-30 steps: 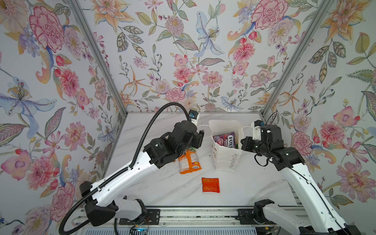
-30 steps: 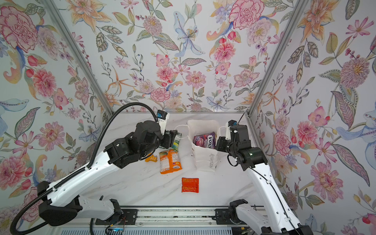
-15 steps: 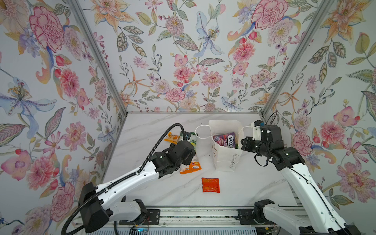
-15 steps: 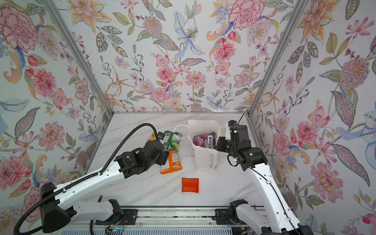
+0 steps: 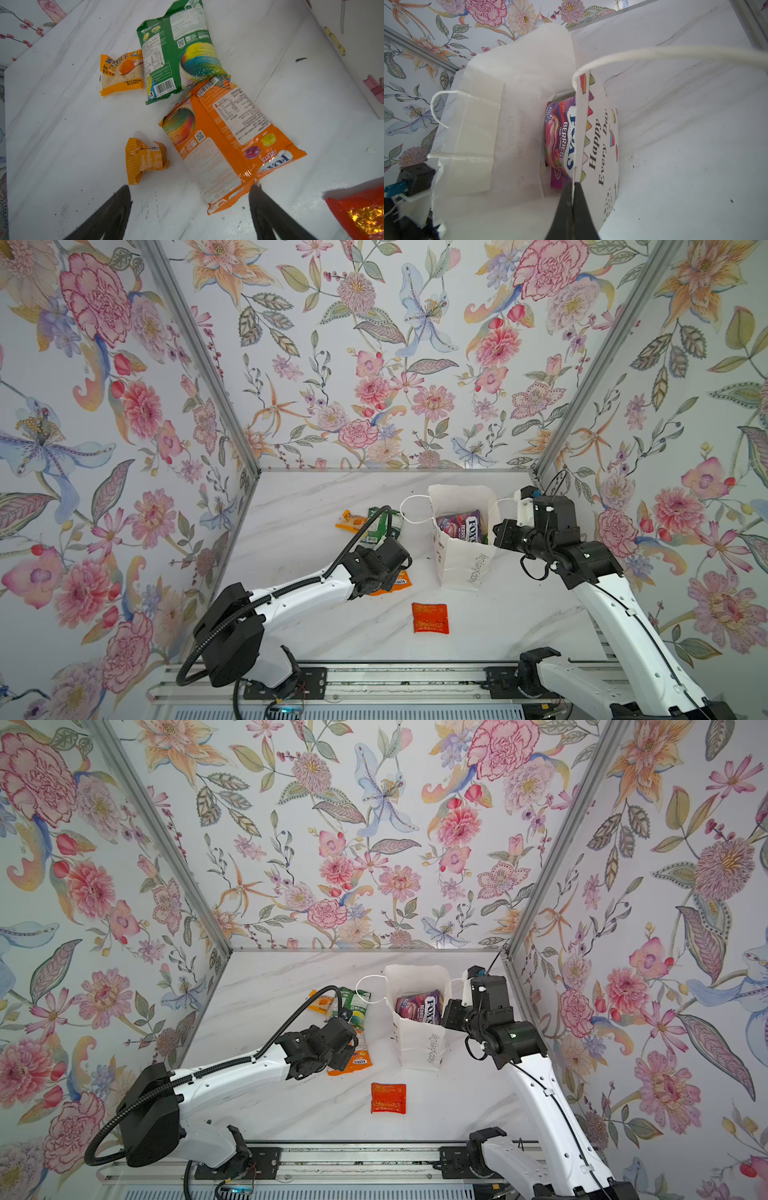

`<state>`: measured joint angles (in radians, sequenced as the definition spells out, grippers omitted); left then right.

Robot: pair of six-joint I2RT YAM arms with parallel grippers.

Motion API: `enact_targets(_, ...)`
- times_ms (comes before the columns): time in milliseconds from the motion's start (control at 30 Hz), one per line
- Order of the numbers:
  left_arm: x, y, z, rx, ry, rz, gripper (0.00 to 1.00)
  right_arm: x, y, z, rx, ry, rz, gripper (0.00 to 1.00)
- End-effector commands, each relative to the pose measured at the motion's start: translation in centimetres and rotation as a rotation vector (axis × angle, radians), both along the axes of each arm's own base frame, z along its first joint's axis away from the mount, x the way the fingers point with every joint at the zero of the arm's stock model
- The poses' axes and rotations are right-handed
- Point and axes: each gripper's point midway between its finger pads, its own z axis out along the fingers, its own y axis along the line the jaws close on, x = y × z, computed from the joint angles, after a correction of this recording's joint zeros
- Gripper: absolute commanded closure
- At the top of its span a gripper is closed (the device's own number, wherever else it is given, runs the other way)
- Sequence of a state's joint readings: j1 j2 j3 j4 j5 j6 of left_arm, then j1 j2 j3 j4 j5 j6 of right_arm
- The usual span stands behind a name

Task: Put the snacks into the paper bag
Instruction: 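Move the left gripper back over the orange Fox's Fruits bag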

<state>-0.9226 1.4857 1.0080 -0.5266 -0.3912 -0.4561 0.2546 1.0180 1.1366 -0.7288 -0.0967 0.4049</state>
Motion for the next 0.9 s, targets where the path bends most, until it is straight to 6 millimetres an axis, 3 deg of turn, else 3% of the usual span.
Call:
enact_targets(0,-0.1,-0.8,-1.9,-0.014,0.05,-0.019,0.09,0.2,-0.2,0.9,-0.003,-0.043,0.002,1.0)
enact_targets(267,-0.4,-2.7,-6.5,-0.003,0.158,-0.063,0.04,0.0,-0.3,0.6,-0.004,-0.038,-0.001,1.0)
enact_targets(467,-1.1,-3.4,-9.2,0.039,0.248,-0.075,0.1,0.0,-0.4,0.4,-0.004,-0.036,-0.002,1.0)
enact_targets(733,-4.7,-3.8,-10.9,-0.04,0.347,-0.043,0.15,0.0,-0.5,0.1,-0.004,-0.026,-0.005,1.0)
enact_targets(867,-6.3,-4.8,-10.3,-0.051,0.351,-0.063,0.19,0.2,-0.3,0.2,0.0,-0.024,0.001,1.0)
